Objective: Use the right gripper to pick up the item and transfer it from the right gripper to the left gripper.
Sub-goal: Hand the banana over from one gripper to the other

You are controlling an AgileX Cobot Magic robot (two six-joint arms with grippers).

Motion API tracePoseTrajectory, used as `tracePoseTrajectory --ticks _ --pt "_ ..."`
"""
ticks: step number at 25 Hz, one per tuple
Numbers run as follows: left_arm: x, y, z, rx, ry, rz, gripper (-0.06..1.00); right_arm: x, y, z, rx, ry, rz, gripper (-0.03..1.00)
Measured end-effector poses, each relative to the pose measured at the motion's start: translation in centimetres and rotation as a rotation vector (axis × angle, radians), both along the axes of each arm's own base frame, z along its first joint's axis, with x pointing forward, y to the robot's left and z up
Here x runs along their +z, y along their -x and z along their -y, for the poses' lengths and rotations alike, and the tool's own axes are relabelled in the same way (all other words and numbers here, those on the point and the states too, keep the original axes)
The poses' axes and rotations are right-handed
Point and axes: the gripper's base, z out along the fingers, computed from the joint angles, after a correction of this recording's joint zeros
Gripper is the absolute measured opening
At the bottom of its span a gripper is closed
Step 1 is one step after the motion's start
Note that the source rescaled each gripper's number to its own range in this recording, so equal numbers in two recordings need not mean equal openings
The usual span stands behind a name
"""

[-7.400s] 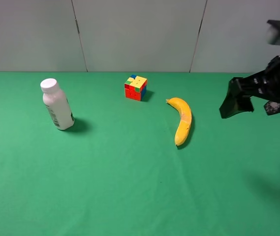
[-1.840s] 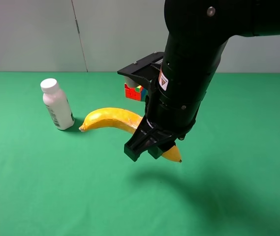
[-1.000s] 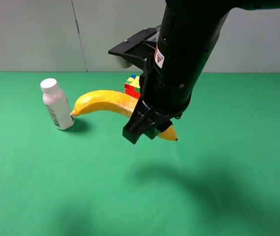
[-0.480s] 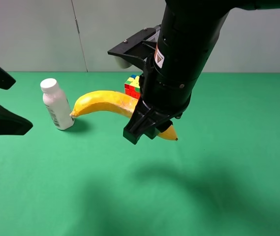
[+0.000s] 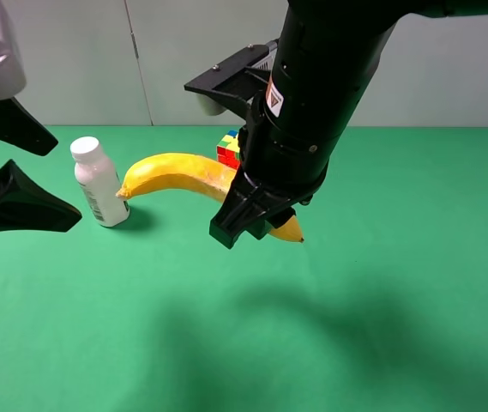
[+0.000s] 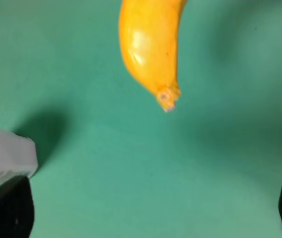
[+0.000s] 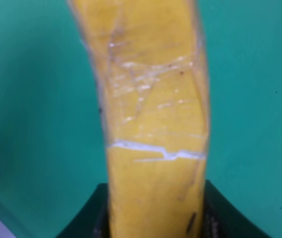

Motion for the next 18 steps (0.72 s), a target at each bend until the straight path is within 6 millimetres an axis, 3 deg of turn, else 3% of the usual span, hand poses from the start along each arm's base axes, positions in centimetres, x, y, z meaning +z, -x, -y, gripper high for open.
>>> tracePoseTrajectory --ticks 12,18 --pt "-0.6 -1.7 0.7 -0.037 0.005 0.028 0.98 0.0 0.0 0.0 0.0 -0.005 0.0 0.0" --pt "-1.2 -2.0 2.2 -0.1 0.03 0.019 0.96 0.0 0.0 -0.1 -0.001 -0.007 -0.003 0.0"
